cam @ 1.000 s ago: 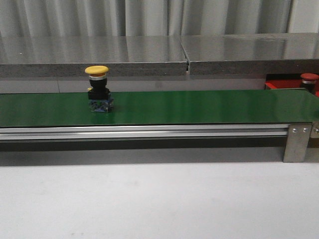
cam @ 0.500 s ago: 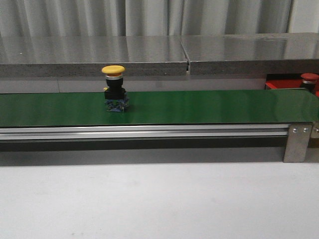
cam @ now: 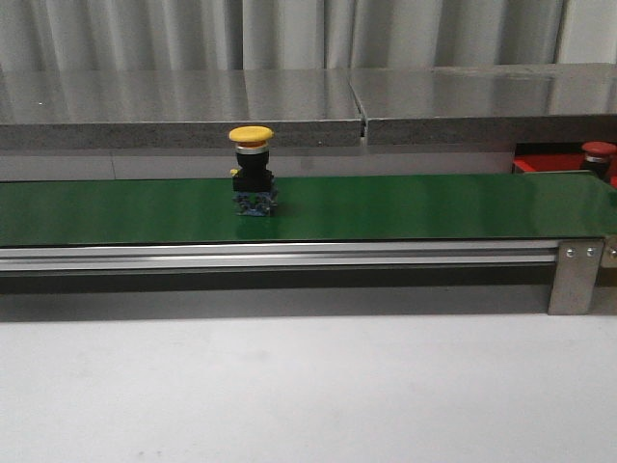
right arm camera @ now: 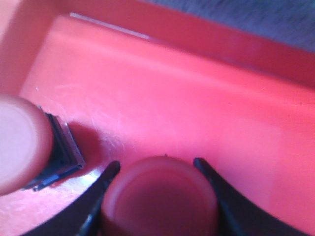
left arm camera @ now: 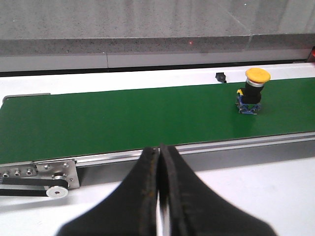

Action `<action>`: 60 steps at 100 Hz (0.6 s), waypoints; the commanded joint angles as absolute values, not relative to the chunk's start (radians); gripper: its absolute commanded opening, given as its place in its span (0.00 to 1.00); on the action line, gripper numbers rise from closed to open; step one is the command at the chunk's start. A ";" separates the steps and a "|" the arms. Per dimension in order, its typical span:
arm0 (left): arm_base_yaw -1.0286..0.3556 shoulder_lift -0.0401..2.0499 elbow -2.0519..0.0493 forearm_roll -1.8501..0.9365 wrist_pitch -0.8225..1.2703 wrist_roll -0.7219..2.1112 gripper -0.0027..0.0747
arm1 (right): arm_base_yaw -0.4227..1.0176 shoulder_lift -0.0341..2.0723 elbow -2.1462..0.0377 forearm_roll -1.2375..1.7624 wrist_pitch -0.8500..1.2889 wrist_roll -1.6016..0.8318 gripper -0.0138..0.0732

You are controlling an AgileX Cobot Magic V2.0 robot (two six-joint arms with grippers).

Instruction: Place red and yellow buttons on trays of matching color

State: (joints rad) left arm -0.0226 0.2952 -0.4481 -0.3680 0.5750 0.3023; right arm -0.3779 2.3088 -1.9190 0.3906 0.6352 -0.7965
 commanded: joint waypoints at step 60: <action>-0.031 0.304 -0.476 -0.394 0.507 0.303 0.01 | -0.391 2.255 -1.957 0.392 0.600 -0.796 0.87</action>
State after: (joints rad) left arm -0.0226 0.2952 -0.4481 -0.3680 0.5750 0.3023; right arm -0.3796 2.3253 -1.9270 0.3833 0.6299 -0.7965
